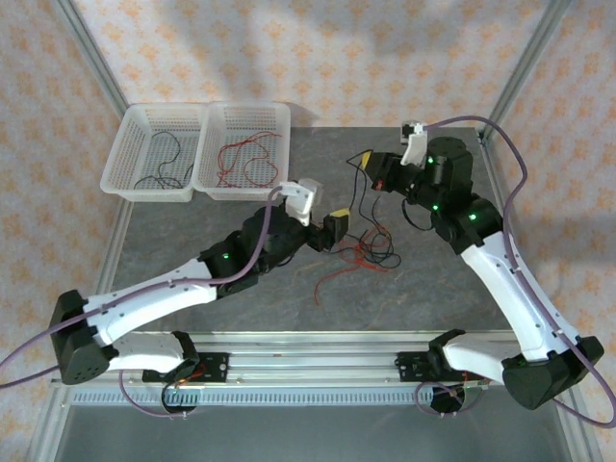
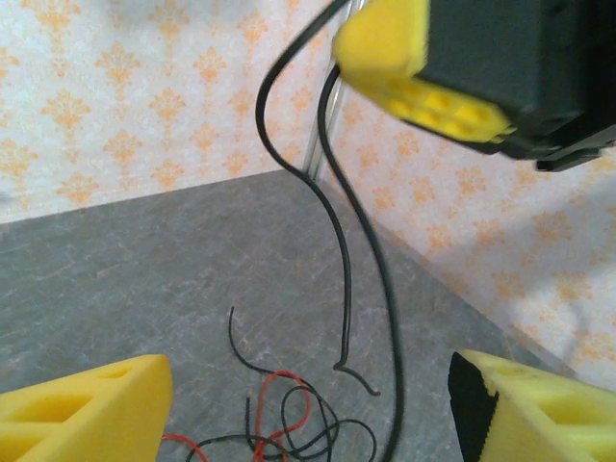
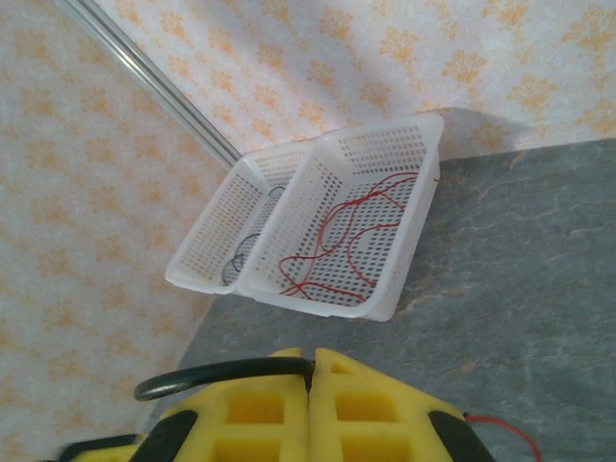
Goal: Untangle the cables
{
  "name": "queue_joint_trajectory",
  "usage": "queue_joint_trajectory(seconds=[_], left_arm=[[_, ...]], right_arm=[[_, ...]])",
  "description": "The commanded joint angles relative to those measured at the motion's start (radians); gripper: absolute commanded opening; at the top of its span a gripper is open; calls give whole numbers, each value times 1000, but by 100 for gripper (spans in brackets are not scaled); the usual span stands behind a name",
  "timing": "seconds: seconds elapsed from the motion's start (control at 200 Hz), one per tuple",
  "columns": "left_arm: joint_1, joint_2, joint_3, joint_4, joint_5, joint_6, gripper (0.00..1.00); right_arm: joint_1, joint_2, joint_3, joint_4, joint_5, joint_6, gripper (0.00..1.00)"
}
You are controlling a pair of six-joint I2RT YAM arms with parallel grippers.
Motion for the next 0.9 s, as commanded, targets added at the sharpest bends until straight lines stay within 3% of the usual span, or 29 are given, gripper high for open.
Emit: queue_joint_trajectory(seconds=[0.0, 0.135, 0.415, 0.686, 0.896], left_arm=[[2, -64, 31, -164, 25, 58, 78], [3, -81, 77, -257, 27, 125, 79], [3, 34, 224, -240, 49, 299, 78], [3, 148, 298, -252, -25, 388, 76], [5, 149, 272, -214, -92, 419, 65]], right_arm=[[7, -10, -2, 3, 64, -157, 0], [7, -14, -7, -53, 64, -322, 0], [27, 11, -19, -120, -112, -501, 0], [40, 1, -30, -152, -141, -564, 0], [40, -5, -32, -149, -145, -561, 0]])
